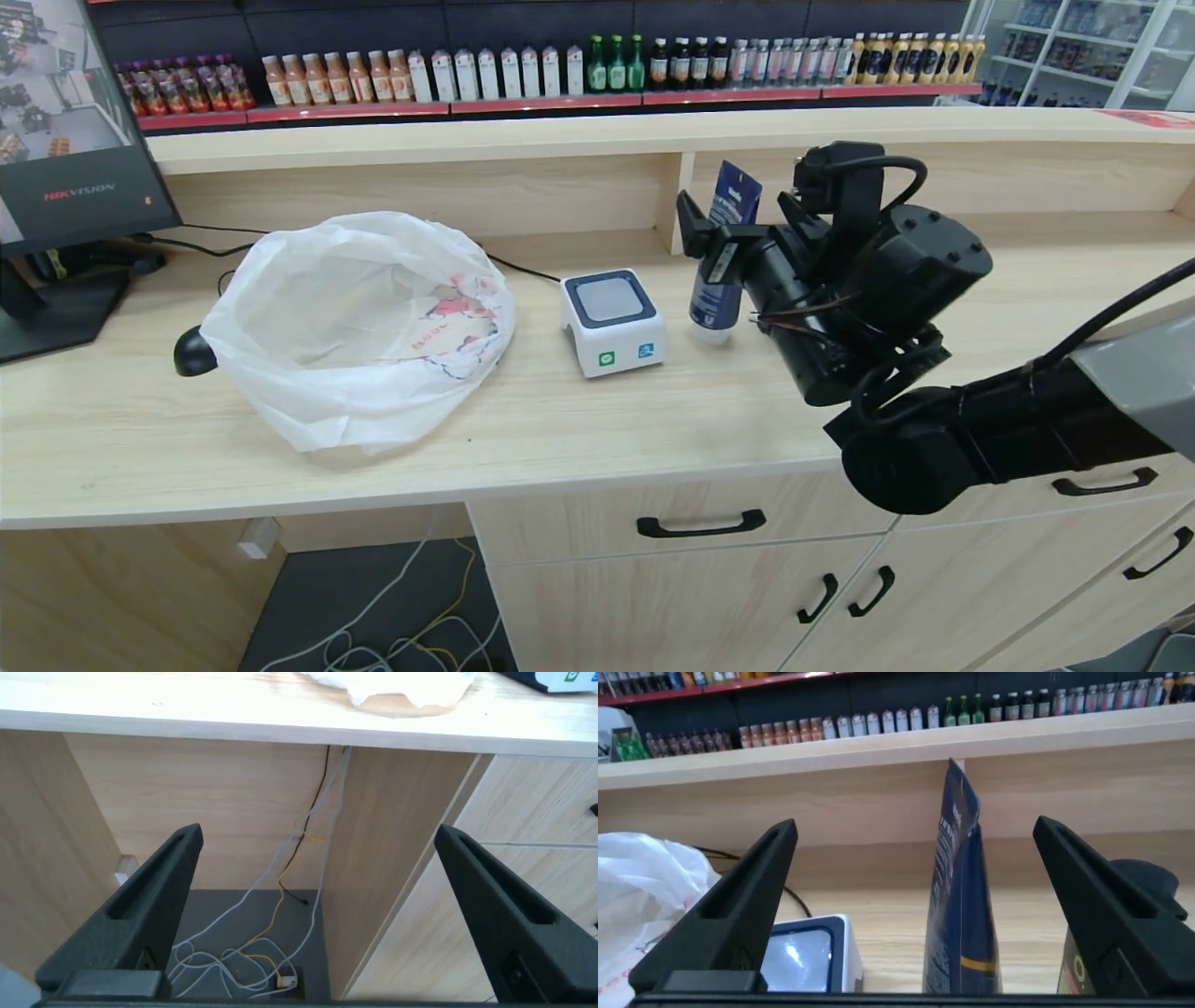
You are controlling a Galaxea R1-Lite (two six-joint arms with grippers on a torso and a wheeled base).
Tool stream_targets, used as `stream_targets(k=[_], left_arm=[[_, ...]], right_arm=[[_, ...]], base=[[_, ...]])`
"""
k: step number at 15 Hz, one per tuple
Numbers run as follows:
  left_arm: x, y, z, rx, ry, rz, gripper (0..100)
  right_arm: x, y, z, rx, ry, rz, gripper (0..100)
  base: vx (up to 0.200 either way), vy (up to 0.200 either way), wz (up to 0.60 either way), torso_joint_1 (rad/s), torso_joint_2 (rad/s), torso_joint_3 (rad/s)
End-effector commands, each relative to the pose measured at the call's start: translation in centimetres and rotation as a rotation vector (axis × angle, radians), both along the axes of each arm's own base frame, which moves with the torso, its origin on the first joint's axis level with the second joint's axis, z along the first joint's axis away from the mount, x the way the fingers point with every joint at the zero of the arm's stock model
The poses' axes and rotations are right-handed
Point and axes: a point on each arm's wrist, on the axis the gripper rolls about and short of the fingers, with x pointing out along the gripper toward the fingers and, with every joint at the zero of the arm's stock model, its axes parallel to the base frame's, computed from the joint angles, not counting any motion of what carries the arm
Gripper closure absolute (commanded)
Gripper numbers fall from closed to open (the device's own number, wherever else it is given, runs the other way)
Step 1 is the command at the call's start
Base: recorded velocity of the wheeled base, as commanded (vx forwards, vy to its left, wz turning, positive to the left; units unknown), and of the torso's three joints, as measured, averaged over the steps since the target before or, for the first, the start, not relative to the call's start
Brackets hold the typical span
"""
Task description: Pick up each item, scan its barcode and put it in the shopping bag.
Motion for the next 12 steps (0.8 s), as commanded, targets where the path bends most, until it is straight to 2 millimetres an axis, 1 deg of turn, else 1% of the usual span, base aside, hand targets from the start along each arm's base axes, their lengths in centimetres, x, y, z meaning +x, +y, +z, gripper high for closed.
stream_targets(k=[1,3,4,10,12], left_arm=[[0.0,0.0,0.0,0.0,0.0,0.001,0],[0.0,0.0,0.0,0.0,0.0,0.001,0],[0.0,0.0,0.0,0.0,0.0,0.001,0],[0.0,0.0,0.0,0.0,0.0,0.001,0],[0.0,0.0,0.0,0.0,0.0,0.001,0]], right_arm=[[1.0,-0.7,0.0,-0.004,0.014,-0.027,0],[1.7,-0.6,0.5,0.017,0.013,-0.02,0],[1.9,-0.5,0.4,0.02,0.025,-0.016,0],[3.0,0.2,1.2,-0.017,0.097,-0.013,0],[3.7,0.0,1.2,-0.042,0.14,-0.028,0]], base=[[0.0,0.0,0.0,0.0,0.0,0.0],[0.0,0.0,0.0,0.0,0.0,0.0],[0.0,0.0,0.0,0.0,0.0,0.0],[0.0,0.0,0.0,0.0,0.0,0.0],[0.0,0.0,0.0,0.0,0.0,0.0]])
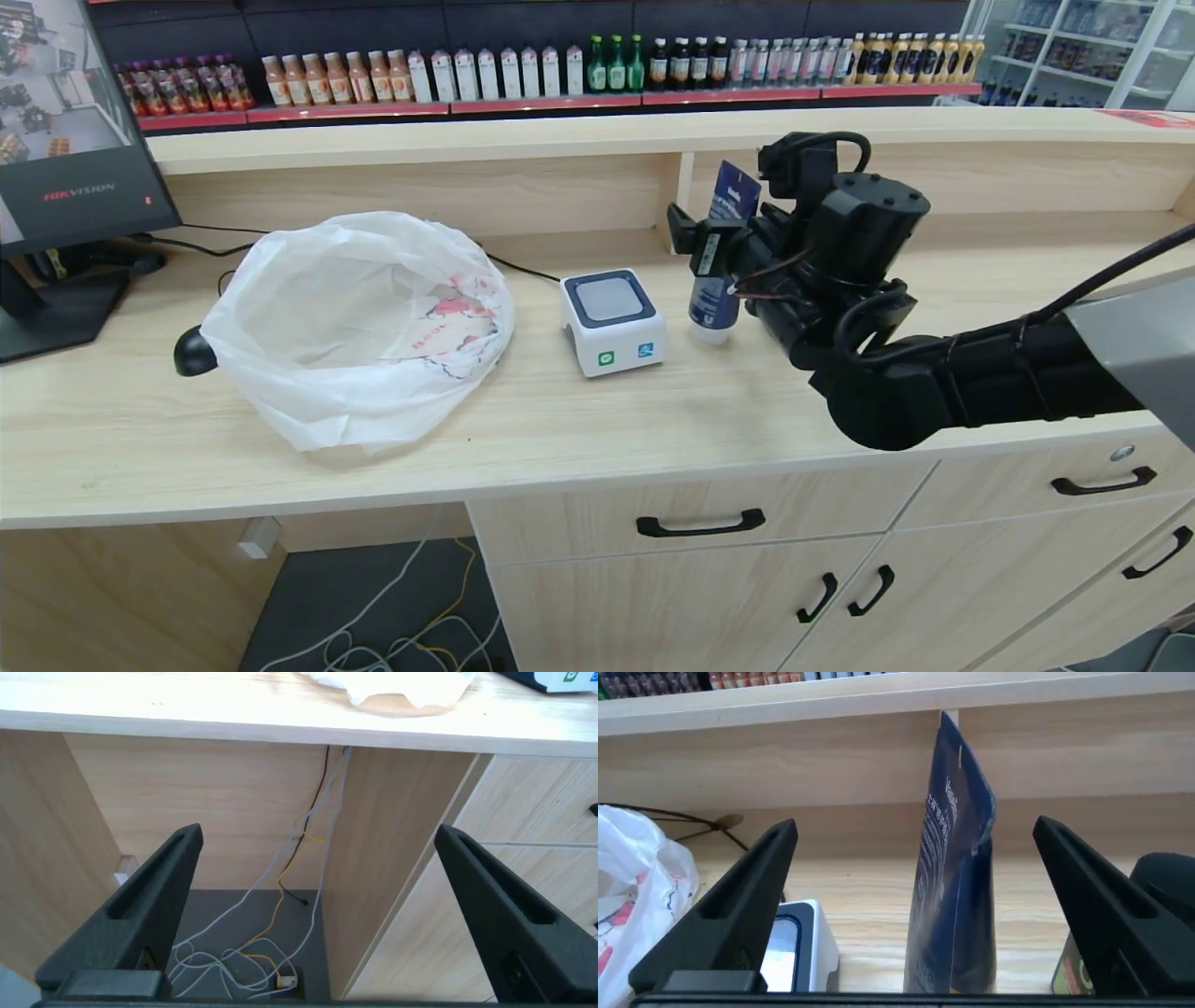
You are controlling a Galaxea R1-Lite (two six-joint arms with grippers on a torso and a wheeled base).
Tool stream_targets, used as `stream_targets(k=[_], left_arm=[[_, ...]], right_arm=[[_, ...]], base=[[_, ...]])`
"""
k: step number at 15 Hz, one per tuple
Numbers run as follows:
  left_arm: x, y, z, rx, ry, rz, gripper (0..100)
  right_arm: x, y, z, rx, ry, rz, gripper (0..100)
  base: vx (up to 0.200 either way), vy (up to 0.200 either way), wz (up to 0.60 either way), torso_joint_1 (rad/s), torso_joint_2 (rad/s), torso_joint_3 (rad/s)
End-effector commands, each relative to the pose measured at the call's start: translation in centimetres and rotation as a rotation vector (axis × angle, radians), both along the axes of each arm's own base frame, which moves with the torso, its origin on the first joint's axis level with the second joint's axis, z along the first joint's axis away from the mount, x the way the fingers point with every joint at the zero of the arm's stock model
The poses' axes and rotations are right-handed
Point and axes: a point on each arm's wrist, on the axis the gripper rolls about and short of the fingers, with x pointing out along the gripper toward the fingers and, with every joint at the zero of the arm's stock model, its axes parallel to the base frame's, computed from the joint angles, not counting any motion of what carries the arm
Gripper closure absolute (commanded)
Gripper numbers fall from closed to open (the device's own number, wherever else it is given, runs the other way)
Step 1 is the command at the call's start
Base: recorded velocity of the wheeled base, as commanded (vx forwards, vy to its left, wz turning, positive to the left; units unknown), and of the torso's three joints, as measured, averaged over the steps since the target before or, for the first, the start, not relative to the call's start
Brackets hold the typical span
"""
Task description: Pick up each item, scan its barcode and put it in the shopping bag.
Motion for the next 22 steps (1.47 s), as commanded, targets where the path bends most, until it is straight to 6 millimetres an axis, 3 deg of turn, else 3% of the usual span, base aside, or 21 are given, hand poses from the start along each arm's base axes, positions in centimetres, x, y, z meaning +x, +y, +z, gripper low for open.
stream_targets(k=[1,22], left_arm=[[0.0,0.0,0.0,-0.001,0.0,0.001,0],[0.0,0.0,0.0,-0.001,0.0,0.001,0]], right_arm=[[0.7,-0.5,0.7,-0.003,0.008,-0.027,0],[3.4,0.0,-4.3,-0.012,0.1,-0.057,0]], base=[[0.0,0.0,0.0,0.0,0.0,0.0],[0.0,0.0,0.0,0.0,0.0,0.0]])
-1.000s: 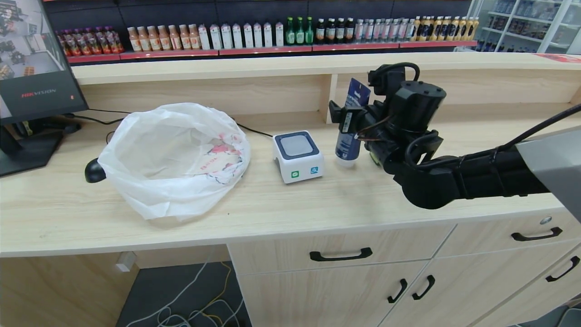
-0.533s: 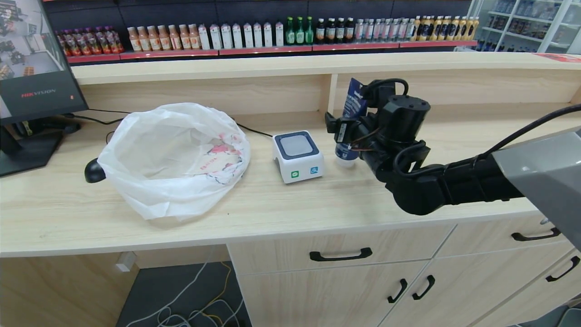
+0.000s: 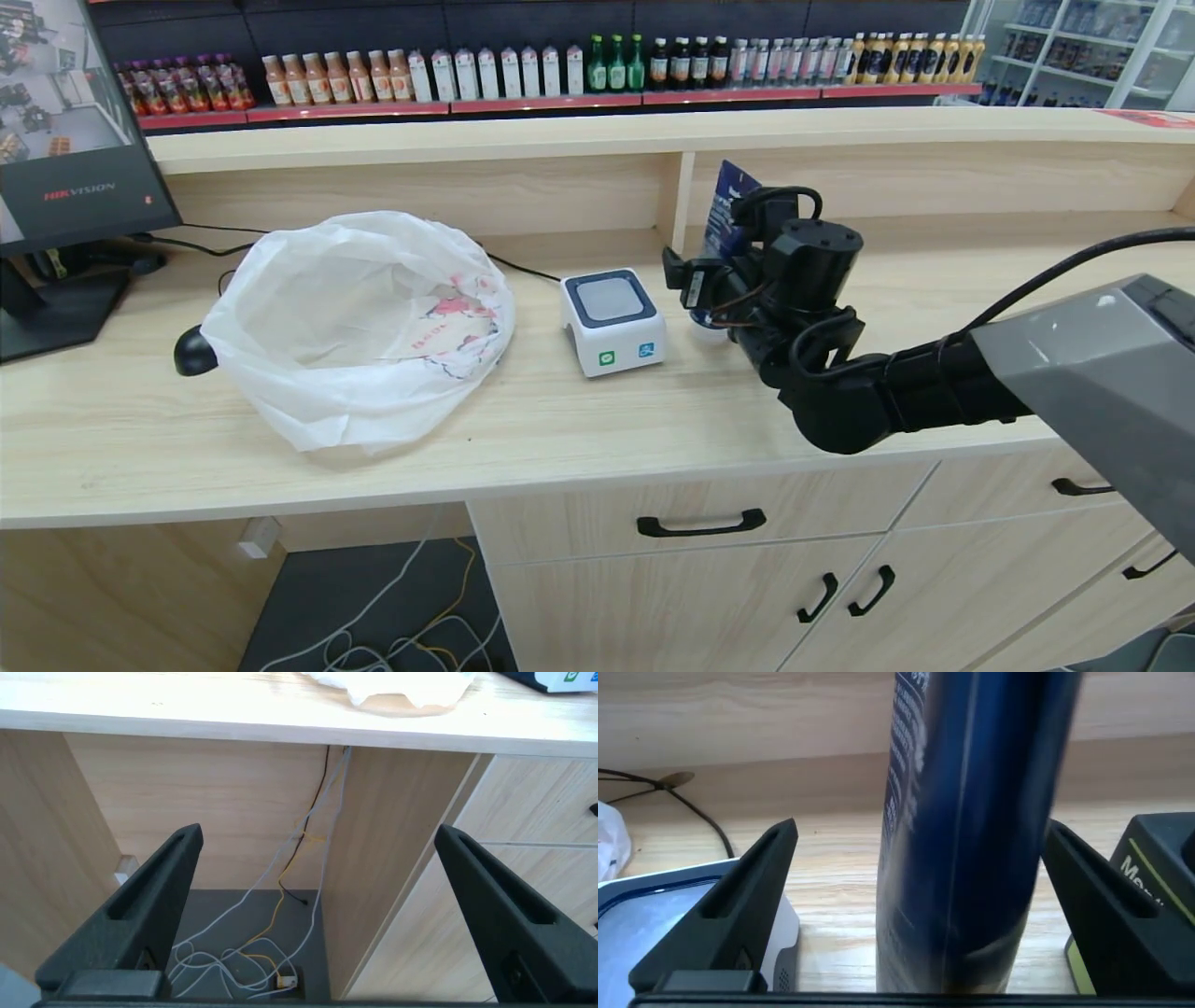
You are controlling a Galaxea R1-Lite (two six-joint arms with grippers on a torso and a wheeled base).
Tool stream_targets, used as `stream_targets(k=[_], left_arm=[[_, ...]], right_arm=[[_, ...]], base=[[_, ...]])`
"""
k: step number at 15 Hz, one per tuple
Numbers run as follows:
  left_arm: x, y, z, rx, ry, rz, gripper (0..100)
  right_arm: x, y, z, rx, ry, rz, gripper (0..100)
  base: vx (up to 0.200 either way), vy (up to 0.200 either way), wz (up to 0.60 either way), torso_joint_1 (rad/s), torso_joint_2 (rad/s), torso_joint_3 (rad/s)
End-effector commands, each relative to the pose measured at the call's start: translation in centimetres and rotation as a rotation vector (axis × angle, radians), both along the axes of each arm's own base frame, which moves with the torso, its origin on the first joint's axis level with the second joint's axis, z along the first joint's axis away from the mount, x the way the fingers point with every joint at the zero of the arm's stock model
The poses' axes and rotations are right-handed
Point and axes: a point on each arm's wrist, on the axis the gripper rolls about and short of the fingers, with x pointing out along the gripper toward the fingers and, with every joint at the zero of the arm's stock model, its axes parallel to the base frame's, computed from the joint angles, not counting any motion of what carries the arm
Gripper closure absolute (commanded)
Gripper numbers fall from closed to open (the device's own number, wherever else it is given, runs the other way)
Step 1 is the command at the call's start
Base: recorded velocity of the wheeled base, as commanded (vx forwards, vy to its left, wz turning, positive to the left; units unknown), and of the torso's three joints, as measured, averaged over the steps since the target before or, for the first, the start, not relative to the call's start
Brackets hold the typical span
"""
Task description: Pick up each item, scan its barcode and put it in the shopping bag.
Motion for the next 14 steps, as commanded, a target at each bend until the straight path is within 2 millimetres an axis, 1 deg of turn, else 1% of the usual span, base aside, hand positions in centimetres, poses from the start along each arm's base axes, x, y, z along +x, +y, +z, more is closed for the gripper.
stream_targets(k=[1,9,10,14], left_arm=[[0.0,0.0,0.0,-0.001,0.0,0.001,0],[0.0,0.0,0.0,-0.001,0.0,0.001,0],[0.0,0.0,0.0,-0.001,0.0,0.001,0],[0.0,0.0,0.0,-0.001,0.0,0.001,0]], right_arm=[[0.5,-0.5,-0.4,-0.003,0.004,-0.014,0],[0.9,-0.3,-1.4,0.011,0.025,-0.008,0],[0.9,-0.3,-1.3,0.019,0.025,-0.007,100],[0.8,-0.3,-1.3,0.036,0.024,-0.005,100]], base=[[0.0,0.0,0.0,0.0,0.0,0.0],[0.0,0.0,0.0,0.0,0.0,0.0],[0.0,0.0,0.0,0.0,0.0,0.0],[0.0,0.0,0.0,0.0,0.0,0.0]])
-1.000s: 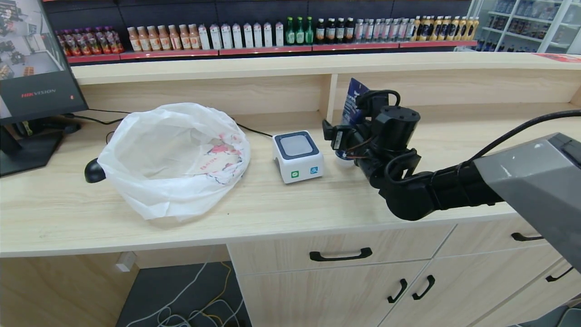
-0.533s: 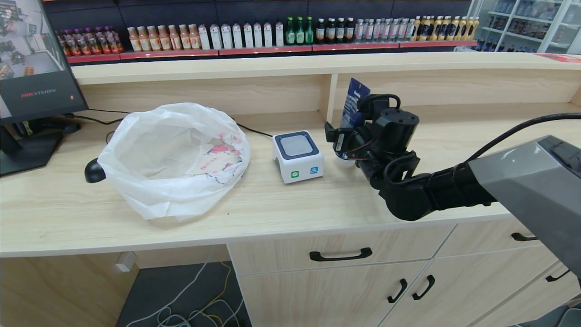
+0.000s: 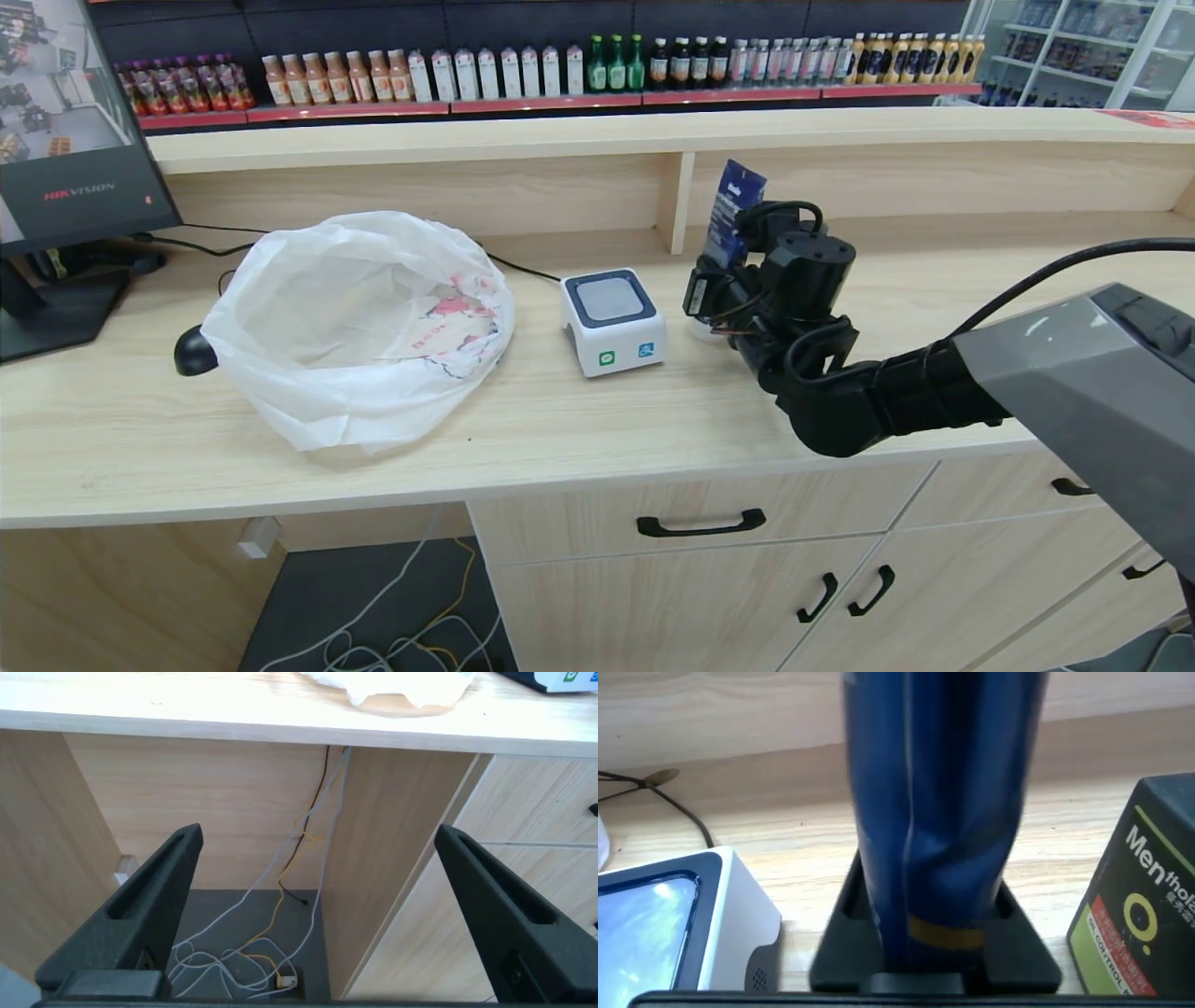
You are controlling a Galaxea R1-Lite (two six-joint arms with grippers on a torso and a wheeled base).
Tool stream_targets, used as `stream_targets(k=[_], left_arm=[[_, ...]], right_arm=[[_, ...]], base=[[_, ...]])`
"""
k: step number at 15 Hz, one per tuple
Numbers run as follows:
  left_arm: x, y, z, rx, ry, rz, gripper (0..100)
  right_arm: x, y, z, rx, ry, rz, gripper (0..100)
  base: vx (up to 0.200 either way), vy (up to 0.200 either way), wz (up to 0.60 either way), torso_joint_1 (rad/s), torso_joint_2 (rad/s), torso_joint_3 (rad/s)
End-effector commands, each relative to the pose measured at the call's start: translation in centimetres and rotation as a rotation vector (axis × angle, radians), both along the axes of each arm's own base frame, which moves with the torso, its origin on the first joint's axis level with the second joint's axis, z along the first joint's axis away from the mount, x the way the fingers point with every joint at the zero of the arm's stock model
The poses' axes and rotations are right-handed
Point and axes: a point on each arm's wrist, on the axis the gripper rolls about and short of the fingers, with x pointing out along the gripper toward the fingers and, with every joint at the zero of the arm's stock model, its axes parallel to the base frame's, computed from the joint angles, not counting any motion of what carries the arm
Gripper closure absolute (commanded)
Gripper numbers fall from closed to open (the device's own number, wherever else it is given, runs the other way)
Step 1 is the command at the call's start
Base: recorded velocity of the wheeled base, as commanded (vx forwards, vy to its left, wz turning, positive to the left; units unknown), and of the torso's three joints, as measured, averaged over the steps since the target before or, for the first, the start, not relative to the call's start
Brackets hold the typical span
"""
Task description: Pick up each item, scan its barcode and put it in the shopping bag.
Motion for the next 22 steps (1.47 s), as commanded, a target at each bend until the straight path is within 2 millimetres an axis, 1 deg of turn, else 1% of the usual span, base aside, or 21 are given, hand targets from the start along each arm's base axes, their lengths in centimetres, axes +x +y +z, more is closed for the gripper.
stream_targets(k=[1,3,4,6,7,9,12,14,15,16,17,18,19,20,21,22], left_arm=[[0.0,0.0,0.0,0.0,0.0,0.001,0],[0.0,0.0,0.0,0.0,0.0,0.001,0],[0.0,0.0,0.0,0.0,0.0,0.001,0],[0.0,0.0,0.0,0.0,0.0,0.001,0],[0.0,0.0,0.0,0.0,0.0,0.001,0],[0.0,0.0,0.0,0.0,0.0,0.001,0],[0.0,0.0,0.0,0.0,0.0,0.001,0],[0.0,0.0,0.0,0.0,0.0,0.001,0],[0.0,0.0,0.0,0.0,0.0,0.001,0],[0.0,0.0,0.0,0.0,0.0,0.001,0],[0.0,0.0,0.0,0.0,0.0,0.001,0],[0.0,0.0,0.0,0.0,0.0,0.001,0],[0.0,0.0,0.0,0.0,0.0,0.001,0],[0.0,0.0,0.0,0.0,0.0,0.001,0],[0.0,0.0,0.0,0.0,0.0,0.001,0],[0.0,0.0,0.0,0.0,0.0,0.001,0]], right_arm=[[-0.2,0.1,0.3,0.004,-0.005,0.003,100],[-0.6,0.4,0.6,0.009,-0.008,0.013,100],[-0.9,0.4,1.2,0.022,-0.017,0.019,100],[-1.3,0.4,1.8,0.028,-0.025,0.027,100],[-1.8,0.8,2.3,0.033,-0.034,0.039,100],[-2.3,0.9,3.1,0.041,-0.049,0.045,100],[-3.8,1.0,5.5,0.059,-0.095,0.061,100],[-5.3,0.5,6.4,0.039,-0.099,0.066,100],[-5.3,0.5,6.3,0.036,-0.096,0.065,100],[-7.2,-0.4,6.9,0.018,-0.089,0.068,100],[-7.2,-0.4,6.9,0.018,-0.089,0.068,100],[-10.1,-2.0,7.7,-0.041,-0.084,0.061,100],[-10.8,-2.4,7.8,-0.06,-0.082,0.06,100],[-13.1,-3.8,8.0,-0.108,-0.078,0.051,100],[-14.5,-4.8,7.6,-0.134,-0.062,0.051,100],[-16.0,-5.6,6.8,-0.159,-0.037,0.057,100]], base=[[0.0,0.0,0.0,0.0,0.0,0.0],[0.0,0.0,0.0,0.0,0.0,0.0],[0.0,0.0,0.0,0.0,0.0,0.0],[0.0,0.0,0.0,0.0,0.0,0.0],[0.0,0.0,0.0,0.0,0.0,0.0],[0.0,0.0,0.0,0.0,0.0,0.0],[0.0,0.0,0.0,0.0,0.0,0.0],[0.0,0.0,0.0,0.0,0.0,0.0],[0.0,0.0,0.0,0.0,0.0,0.0],[0.0,0.0,0.0,0.0,0.0,0.0],[0.0,0.0,0.0,0.0,0.0,0.0],[0.0,0.0,0.0,0.0,0.0,0.0],[0.0,0.0,0.0,0.0,0.0,0.0],[0.0,0.0,0.0,0.0,0.0,0.0],[0.0,0.0,0.0,0.0,0.0,0.0],[0.0,0.0,0.0,0.0,0.0,0.0]])
